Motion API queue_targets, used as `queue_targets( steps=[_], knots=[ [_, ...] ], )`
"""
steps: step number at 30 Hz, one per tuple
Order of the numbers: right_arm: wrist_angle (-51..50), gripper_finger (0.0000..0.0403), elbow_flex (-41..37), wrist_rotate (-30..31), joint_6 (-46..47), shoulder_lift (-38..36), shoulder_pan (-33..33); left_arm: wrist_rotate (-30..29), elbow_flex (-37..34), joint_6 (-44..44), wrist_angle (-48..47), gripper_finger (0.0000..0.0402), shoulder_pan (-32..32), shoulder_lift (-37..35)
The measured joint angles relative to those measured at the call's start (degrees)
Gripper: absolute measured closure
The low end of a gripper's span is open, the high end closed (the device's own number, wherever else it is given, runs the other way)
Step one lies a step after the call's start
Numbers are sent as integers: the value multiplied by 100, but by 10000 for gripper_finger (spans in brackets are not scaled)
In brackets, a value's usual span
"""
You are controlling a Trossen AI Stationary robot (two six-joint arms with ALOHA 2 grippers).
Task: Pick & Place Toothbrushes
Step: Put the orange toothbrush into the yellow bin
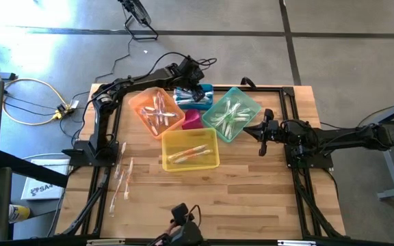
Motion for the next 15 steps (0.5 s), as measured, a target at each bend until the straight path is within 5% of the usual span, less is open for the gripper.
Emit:
queue_targets(
  steps=[15],
  knots=[
    [0, 399, 0, 0, 0, 0, 0, 0, -2, -414, -3, 218, -7, -4]
  ],
)
